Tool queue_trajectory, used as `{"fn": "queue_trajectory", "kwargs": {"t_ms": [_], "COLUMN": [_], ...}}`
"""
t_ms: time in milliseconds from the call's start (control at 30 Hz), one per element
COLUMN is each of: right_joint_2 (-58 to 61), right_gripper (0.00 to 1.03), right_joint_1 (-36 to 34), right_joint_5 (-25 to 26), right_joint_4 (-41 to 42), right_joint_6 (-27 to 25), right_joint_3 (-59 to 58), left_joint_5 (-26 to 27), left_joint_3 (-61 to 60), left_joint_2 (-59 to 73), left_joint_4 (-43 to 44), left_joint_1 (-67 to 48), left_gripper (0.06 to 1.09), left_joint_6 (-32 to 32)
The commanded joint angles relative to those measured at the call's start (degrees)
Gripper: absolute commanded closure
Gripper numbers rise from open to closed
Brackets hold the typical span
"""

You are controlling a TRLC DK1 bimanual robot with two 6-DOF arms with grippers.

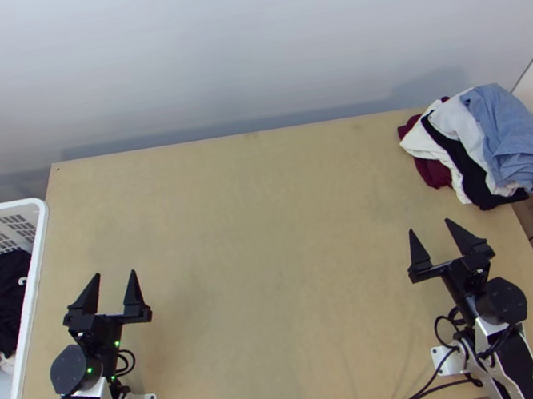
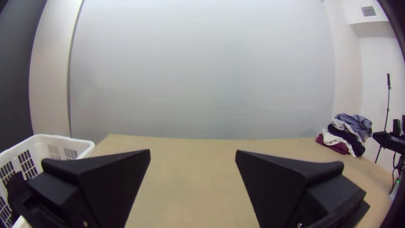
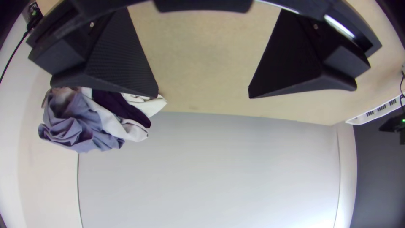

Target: Fold the t-shirt

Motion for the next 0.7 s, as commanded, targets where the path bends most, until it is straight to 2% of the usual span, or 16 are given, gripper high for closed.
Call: {"fn": "queue_trajectory", "kwargs": {"t_ms": [0, 100, 267, 400, 433, 533, 667], "right_joint_2": [0.1, -0.1, -0.1, 0.5, 1.4, 7.2, 15.5], "right_gripper": [0.03, 0.03, 0.03, 0.03, 0.03, 0.03, 0.03], "right_joint_1": [-0.7, -1.4, -2.0, -2.0, -2.0, -1.9, -1.4], "right_joint_5": [0.2, 0.5, 0.5, 1.6, 1.9, 2.5, 2.9], "right_joint_4": [0.1, 0.4, 1.1, 3.8, 3.1, -0.4, -4.4], "right_joint_6": [-0.8, -0.8, -3.8, -5.7, -6.2, -6.8, -4.0], "right_joint_3": [-0.1, -0.1, 2.2, 3.1, 3.8, 9.1, 17.4], "left_joint_5": [0.3, 0.5, -0.7, -1.1, -1.2, -1.2, -0.8], "left_joint_3": [0.0, 0.0, -0.1, 1.2, 2.0, 6.3, 16.3], "left_joint_2": [0.2, 0.0, 0.3, 2.3, 3.7, 9.5, 23.4], "left_joint_4": [-0.1, -0.1, 0.3, 5.1, 5.4, 5.3, -1.7], "left_joint_1": [-0.6, -1.7, -0.6, 0.9, 0.9, 3.3, 4.1], "left_gripper": [0.10, 0.10, 0.10, 0.12, 0.15, 0.15, 0.16], "left_joint_6": [0.6, 0.7, 2.8, 5.4, 6.7, 8.1, 7.2]}}
